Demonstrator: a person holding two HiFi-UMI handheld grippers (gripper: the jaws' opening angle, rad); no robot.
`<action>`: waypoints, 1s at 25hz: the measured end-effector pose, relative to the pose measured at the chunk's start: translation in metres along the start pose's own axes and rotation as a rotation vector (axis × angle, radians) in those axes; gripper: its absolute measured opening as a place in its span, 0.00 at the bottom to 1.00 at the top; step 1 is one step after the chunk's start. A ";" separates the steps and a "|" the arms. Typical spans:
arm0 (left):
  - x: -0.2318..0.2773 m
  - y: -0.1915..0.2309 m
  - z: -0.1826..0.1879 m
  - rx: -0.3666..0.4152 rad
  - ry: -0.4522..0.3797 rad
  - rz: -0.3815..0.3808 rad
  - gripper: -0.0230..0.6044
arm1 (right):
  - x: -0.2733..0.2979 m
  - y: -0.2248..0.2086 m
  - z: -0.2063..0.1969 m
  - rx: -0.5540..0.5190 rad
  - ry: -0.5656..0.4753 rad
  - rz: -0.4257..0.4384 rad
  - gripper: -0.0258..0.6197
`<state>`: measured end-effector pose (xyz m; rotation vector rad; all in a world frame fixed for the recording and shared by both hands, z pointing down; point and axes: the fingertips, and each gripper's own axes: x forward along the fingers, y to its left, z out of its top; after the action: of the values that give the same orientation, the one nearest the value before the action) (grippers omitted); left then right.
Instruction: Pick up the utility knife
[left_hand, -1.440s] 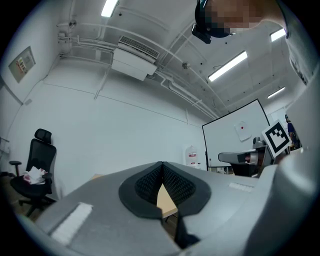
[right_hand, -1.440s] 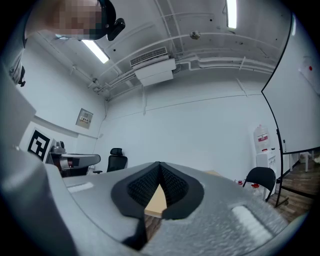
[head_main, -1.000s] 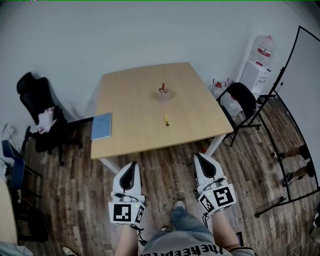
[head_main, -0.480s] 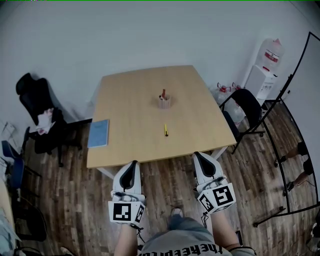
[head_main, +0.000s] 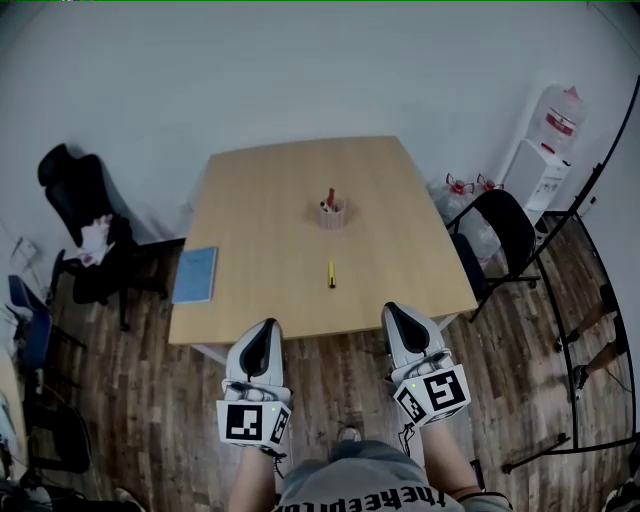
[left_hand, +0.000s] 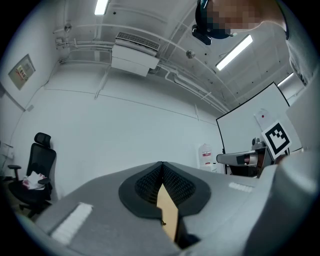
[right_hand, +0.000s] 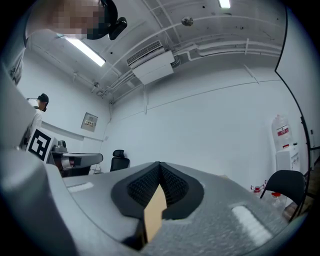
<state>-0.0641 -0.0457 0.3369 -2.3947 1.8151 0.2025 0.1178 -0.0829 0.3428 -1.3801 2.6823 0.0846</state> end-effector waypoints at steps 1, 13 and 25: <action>0.003 -0.001 0.000 -0.001 -0.001 0.003 0.07 | 0.002 -0.002 -0.001 0.001 0.002 0.007 0.04; 0.031 -0.006 -0.005 0.014 0.017 -0.023 0.07 | 0.025 -0.019 -0.014 0.039 0.026 0.014 0.04; 0.075 0.015 -0.010 -0.001 0.019 -0.111 0.07 | 0.065 -0.027 -0.030 0.056 0.091 -0.040 0.04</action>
<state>-0.0579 -0.1222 0.3323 -2.4973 1.6833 0.1703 0.0995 -0.1543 0.3633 -1.4540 2.7052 -0.0584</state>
